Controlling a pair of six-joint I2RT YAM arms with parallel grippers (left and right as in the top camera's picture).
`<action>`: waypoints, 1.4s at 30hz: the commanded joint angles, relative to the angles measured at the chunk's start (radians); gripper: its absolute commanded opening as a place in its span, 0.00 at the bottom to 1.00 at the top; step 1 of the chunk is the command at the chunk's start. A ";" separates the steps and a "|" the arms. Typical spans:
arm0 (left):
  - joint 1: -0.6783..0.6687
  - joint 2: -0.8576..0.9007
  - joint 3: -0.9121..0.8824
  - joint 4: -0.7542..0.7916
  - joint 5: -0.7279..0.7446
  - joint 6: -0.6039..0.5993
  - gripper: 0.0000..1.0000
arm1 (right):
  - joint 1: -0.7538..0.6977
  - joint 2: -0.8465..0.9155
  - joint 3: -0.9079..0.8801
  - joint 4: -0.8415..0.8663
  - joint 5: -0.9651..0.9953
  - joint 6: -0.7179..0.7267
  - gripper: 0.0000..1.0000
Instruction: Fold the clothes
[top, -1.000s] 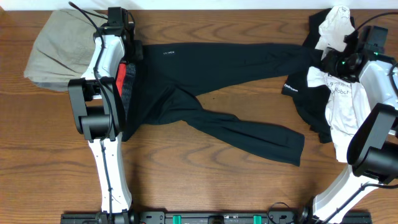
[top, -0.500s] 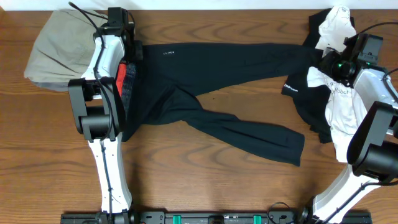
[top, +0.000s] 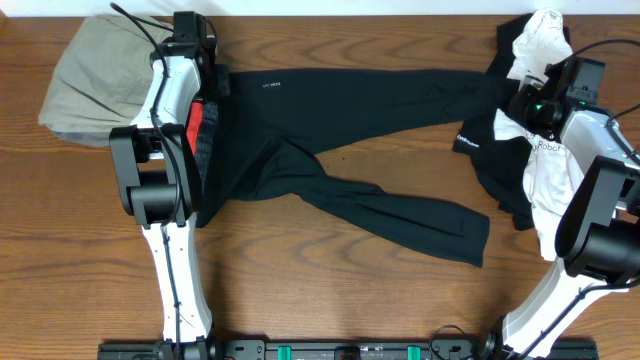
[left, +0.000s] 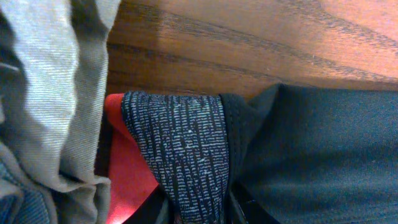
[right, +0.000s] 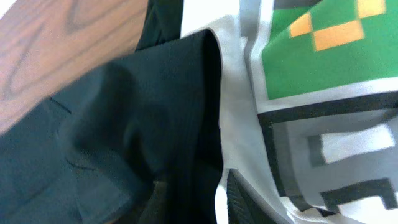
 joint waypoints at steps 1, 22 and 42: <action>0.006 0.024 -0.022 -0.031 -0.002 -0.009 0.25 | 0.007 0.008 -0.007 0.015 -0.039 0.006 0.01; 0.006 0.024 -0.022 -0.031 -0.001 -0.024 0.25 | -0.112 -0.077 0.052 -0.277 0.087 -0.112 0.28; 0.006 0.024 -0.022 -0.040 -0.002 -0.024 0.25 | -0.043 -0.064 0.054 -0.053 0.063 -0.298 0.34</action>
